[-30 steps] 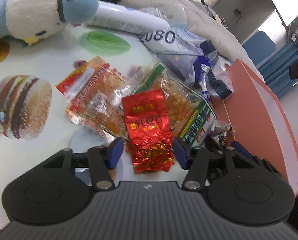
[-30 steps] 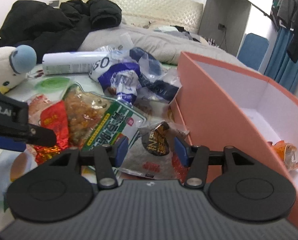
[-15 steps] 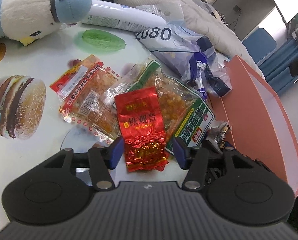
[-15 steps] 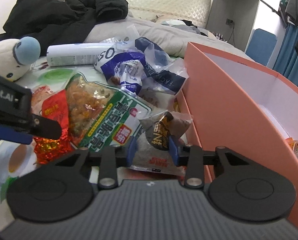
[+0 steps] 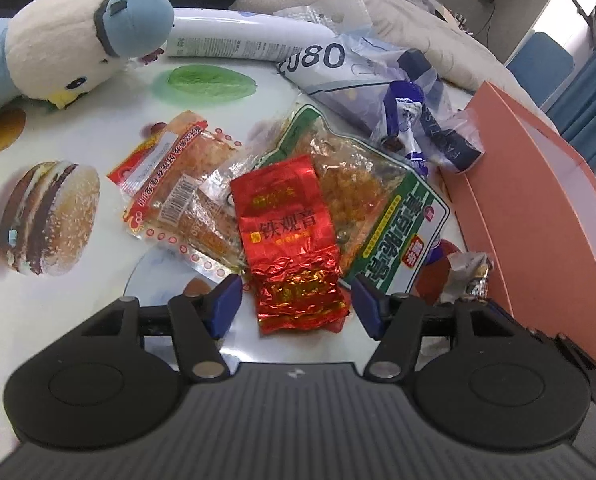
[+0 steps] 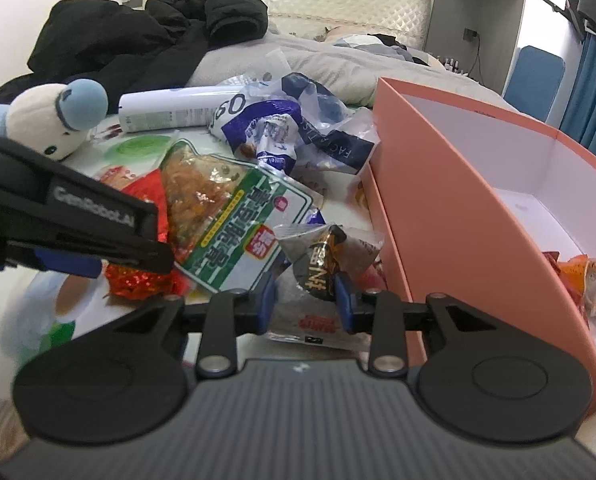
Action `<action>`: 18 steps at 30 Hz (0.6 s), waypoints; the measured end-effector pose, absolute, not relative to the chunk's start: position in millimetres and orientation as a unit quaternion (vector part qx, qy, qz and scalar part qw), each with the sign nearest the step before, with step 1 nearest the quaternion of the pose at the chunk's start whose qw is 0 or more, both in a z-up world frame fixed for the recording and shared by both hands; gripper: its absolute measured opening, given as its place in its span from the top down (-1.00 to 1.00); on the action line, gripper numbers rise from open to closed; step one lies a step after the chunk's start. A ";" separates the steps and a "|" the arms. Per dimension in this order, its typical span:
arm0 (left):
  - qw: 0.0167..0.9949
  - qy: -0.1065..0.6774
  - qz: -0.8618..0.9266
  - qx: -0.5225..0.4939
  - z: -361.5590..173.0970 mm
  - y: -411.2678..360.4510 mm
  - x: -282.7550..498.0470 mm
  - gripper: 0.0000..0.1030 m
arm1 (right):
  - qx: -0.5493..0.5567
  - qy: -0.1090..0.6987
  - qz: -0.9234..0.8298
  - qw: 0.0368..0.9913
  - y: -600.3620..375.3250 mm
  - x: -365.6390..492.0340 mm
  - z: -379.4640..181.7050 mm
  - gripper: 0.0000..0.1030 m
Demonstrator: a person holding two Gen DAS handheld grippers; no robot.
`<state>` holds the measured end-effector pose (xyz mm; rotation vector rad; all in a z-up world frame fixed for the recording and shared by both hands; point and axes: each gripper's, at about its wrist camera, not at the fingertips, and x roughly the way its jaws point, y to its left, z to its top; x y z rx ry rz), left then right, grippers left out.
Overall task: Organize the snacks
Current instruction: 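Reach the left tool to the red tea pack while the right tool reaches a clear bag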
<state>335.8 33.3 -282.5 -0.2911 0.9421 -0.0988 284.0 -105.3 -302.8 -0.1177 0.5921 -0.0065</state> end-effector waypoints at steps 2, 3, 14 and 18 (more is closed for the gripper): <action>0.879 0.455 -0.038 -0.137 -285.6 32.4 336.9 -0.28 | -0.059 0.292 0.001 0.955 -105.5 280.7 -302.7 0.32; 0.879 0.456 -0.036 -0.137 -286.8 32.5 337.3 -0.28 | -0.060 0.292 0.003 0.955 -105.3 279.4 -303.2 0.32; 0.878 0.450 -0.039 -0.160 -286.1 39.8 324.2 0.40 | -0.054 0.293 0.033 0.954 -103.6 263.4 -298.9 0.33; 0.874 0.453 -0.044 -0.173 -284.5 46.4 311.6 0.42 | -0.058 0.295 0.042 0.953 -103.4 254.7 -297.6 0.34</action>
